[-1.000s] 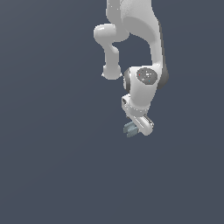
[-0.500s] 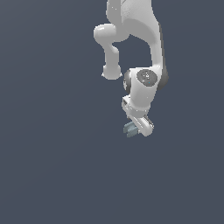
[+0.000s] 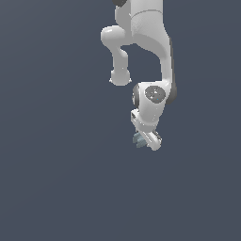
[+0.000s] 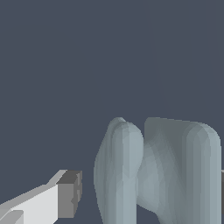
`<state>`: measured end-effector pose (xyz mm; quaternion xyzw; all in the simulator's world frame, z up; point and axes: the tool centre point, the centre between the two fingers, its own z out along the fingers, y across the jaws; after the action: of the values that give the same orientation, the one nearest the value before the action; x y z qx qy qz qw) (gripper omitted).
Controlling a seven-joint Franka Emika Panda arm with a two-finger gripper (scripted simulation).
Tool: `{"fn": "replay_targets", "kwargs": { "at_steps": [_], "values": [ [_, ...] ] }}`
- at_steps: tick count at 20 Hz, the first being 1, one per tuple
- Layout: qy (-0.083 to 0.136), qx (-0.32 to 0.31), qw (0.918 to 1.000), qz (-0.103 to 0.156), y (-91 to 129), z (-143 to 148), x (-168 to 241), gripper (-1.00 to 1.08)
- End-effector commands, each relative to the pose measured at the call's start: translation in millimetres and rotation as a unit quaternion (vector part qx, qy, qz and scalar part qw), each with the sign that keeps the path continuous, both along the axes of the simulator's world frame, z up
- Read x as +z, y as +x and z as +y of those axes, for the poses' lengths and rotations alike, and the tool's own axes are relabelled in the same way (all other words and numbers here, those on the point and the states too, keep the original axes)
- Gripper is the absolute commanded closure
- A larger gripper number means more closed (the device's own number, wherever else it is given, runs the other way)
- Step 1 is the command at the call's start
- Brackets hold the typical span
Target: Pick up the object and move it to a goal position.
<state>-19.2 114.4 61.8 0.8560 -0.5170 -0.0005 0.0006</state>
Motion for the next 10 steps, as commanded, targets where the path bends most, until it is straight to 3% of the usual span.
{"fn": "replay_targets", "kwargs": {
  "at_steps": [1,2,3,10],
  "values": [
    [0.0,0.0,1.0,-0.001,1.0,0.2,-3.8,-0.92],
    [0.0,0.0,1.0,-0.001,1.2,0.3,-4.0,-0.92],
    [0.0,0.0,1.0,-0.001,1.2,0.3,-4.0,1.08],
    [0.0,0.0,1.0,-0.001,1.2,0.3,-4.0,1.08]
  ]
}}
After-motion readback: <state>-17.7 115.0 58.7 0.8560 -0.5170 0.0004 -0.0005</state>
